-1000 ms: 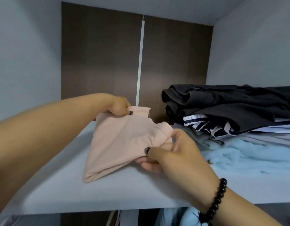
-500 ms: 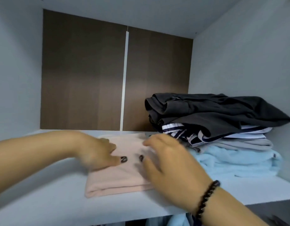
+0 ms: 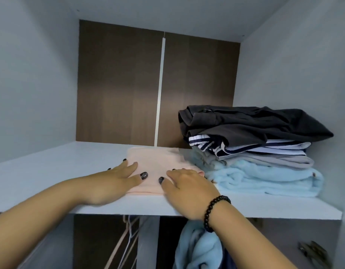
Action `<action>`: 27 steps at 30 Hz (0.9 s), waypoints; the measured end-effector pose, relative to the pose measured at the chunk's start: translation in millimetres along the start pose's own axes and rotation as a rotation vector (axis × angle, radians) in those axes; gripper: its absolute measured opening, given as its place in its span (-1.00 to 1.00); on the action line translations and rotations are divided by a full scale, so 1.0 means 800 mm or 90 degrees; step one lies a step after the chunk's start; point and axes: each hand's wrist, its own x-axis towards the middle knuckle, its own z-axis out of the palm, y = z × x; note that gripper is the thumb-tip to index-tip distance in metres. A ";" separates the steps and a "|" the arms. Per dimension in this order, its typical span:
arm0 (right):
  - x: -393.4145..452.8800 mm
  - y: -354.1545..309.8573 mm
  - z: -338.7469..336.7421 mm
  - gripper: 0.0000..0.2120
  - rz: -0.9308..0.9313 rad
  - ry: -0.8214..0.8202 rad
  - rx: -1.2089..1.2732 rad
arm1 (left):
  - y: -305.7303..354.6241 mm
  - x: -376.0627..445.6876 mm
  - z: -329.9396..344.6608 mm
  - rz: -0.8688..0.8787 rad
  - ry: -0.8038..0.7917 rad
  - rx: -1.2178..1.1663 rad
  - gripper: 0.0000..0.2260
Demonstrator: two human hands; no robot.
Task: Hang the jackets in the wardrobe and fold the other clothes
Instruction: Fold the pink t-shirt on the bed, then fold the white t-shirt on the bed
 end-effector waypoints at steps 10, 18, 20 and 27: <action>-0.061 0.010 0.017 -0.49 -0.036 0.144 -0.081 | 0.036 -0.064 0.030 -0.147 0.199 0.141 -0.44; -0.177 -0.007 0.031 -0.44 -0.095 0.201 0.229 | 0.056 -0.148 0.089 0.017 0.458 0.037 -0.58; -0.213 -0.013 0.036 -0.44 -0.071 0.205 0.239 | 0.060 -0.171 0.105 0.065 0.417 0.001 -0.54; -0.345 -0.047 0.063 -0.47 0.033 0.202 0.186 | 0.080 -0.262 0.166 0.187 0.303 0.000 -0.52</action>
